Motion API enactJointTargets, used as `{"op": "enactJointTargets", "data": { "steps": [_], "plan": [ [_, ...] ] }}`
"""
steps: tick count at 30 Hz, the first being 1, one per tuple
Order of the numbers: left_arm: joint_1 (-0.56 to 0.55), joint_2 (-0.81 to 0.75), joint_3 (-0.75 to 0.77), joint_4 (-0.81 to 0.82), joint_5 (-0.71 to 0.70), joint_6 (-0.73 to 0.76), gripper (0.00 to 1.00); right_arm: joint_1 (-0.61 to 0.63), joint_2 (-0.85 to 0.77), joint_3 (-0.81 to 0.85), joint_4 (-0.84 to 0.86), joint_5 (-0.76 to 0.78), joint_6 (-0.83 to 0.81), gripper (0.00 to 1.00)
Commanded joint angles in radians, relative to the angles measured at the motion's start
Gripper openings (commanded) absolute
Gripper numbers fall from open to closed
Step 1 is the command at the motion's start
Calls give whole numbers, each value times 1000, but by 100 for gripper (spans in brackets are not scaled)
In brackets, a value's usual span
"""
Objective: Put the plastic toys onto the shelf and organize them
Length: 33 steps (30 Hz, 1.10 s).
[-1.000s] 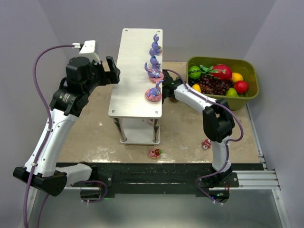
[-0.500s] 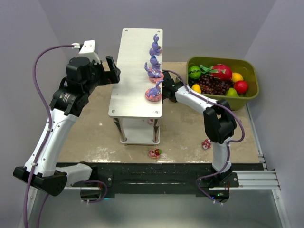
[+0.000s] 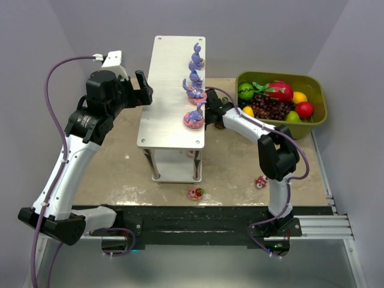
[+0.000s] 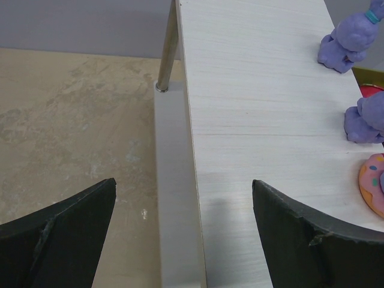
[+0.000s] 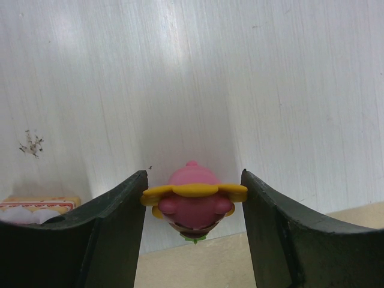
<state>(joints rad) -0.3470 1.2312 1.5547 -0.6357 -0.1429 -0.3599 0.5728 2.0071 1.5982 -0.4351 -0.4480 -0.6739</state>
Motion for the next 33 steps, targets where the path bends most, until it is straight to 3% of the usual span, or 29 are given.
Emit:
{"op": "enactJointTargets", "data": {
  "steps": [1, 20, 25, 29, 33],
  "plan": [
    [9, 4, 51, 8, -12, -19, 99, -7, -14, 39, -1, -51, -9, 3],
    [9, 34, 71, 8, -15, -5, 100, -7, 13, 23, 15, 35, -35, 7],
    [11, 40, 73, 8, -14, -4, 100, -7, 15, 19, 13, 31, -30, 13],
    [11, 42, 73, 10, -14, -4, 100, -7, 25, 26, 3, 25, -9, 25],
    [11, 42, 73, 8, -14, -4, 99, -7, 30, 37, -4, 26, -4, 27]
  ]
}}
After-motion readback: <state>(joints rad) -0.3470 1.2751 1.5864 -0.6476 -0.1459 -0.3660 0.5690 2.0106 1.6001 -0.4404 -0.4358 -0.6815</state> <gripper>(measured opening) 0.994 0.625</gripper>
